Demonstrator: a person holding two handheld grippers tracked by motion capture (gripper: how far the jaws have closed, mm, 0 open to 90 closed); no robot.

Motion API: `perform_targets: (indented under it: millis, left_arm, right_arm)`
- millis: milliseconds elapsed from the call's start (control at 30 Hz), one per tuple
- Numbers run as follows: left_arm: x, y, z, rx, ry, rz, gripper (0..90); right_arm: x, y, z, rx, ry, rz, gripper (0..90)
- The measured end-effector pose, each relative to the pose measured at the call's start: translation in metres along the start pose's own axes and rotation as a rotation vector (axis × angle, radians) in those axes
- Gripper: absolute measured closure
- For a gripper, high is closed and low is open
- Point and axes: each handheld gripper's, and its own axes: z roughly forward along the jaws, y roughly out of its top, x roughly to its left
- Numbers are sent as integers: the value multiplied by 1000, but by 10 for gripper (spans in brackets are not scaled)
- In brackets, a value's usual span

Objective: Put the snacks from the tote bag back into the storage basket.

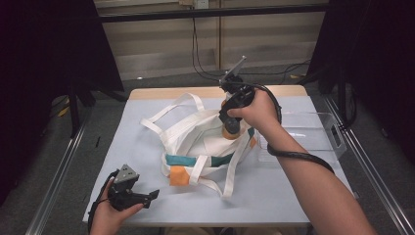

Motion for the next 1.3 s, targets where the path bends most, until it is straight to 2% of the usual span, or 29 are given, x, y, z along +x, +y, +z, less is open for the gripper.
perform_targets:
  millis: [233, 800, 900, 933, 1300]
  left_arm:
    - [0, 0, -1, -1, 0, -5, 62]
    - [0, 0, -1, -2, -2, -4, 62]
    - [0, 0, -1, -2, -1, -3, 62]
    - [0, 0, -1, 0, -1, -5, 62]
    - [0, 0, -1, 1, 0, 5, 62]
  right_arm:
    - [-2, 3, -6, 23, -9, 3, 303]
    - [-6, 8, -20, 13, -8, 7, 303]
    - [-9, 7, -23, 16, -12, 24, 303]
    - [-11, 7, -24, 8, -11, 8, 303]
    - [-18, 4, -36, 9, -24, 35, 303]
